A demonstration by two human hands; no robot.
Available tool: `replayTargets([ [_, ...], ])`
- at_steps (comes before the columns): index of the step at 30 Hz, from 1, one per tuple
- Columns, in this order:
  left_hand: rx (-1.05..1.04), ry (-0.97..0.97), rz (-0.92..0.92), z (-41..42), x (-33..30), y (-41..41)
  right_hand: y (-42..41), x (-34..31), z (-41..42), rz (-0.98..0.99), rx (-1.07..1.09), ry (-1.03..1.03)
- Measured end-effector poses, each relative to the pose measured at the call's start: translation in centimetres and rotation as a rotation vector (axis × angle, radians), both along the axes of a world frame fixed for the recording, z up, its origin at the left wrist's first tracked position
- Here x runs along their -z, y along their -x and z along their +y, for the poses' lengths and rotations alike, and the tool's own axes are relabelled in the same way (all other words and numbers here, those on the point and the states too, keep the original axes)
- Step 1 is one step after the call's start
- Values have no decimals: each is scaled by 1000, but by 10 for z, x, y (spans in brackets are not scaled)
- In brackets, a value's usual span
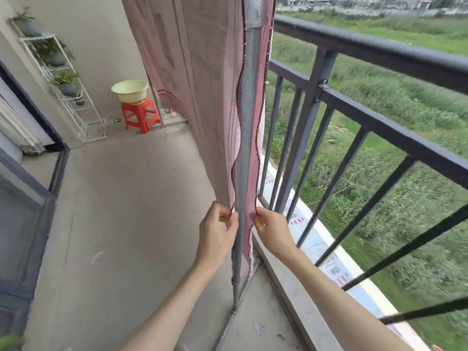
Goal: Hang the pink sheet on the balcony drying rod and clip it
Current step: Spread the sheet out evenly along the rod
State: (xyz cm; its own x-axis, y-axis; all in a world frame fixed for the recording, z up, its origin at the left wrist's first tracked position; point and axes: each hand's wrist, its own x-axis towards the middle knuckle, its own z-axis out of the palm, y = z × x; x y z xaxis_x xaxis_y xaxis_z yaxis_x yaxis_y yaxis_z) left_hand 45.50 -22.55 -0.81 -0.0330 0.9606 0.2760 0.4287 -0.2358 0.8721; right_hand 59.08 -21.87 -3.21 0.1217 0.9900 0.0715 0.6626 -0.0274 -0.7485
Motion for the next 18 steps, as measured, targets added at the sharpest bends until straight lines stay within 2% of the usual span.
replayTargets([
  [5,122,24,-38,5,15,7,7,19,-21,-33,-6,79],
  [9,296,-5,11,10,21,19,19,24,-43,-40,127,89],
  [11,451,-15,130,11,34,31,27,28,-54,-73,229,105],
  [14,803,37,344,7,56,49,46,37,-79,-136,434,161],
  [16,1004,9,478,-1,70,61,66,43,-107,-158,591,189],
  [18,1119,-79,627,-8,80,72,91,49,-140,-171,736,233],
])
